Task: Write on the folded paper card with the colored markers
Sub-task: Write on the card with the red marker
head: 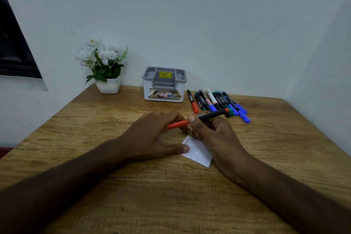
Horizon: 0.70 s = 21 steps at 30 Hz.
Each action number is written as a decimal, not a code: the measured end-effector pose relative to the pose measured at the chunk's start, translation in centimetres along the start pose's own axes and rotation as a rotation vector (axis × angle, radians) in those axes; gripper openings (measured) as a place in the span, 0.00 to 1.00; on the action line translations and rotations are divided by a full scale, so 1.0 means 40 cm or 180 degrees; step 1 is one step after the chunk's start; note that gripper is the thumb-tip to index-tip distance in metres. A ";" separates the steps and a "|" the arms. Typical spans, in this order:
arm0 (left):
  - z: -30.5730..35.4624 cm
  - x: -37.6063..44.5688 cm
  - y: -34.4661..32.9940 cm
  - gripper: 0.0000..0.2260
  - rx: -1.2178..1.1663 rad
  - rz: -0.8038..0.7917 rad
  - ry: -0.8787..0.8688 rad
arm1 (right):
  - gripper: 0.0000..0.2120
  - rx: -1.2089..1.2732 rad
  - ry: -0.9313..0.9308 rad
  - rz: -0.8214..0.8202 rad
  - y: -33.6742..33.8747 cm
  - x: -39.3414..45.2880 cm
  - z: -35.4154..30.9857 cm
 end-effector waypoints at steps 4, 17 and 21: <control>0.002 0.001 0.007 0.25 0.0019 -0.0245 -0.0148 | 0.13 0.0893 -0.0081 0.0263 0.008 0.007 -0.008; -0.031 -0.021 0.056 0.20 0.0297 -0.0781 -0.0305 | 0.10 -0.1184 0.1435 0.0916 -0.066 0.237 -0.212; -0.032 -0.023 0.058 0.19 0.0250 -0.0827 -0.0288 | 0.09 -0.1753 0.1918 0.1008 -0.164 0.355 -0.277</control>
Point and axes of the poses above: each hand's wrist, its own x-axis towards the middle knuckle, its own y-axis out of the back of the hand, z = x × y, the point moved 1 cm from there along x, towards the middle knuckle, and after that the axes turned 5 degrees about -y, right-handed, at the moved point
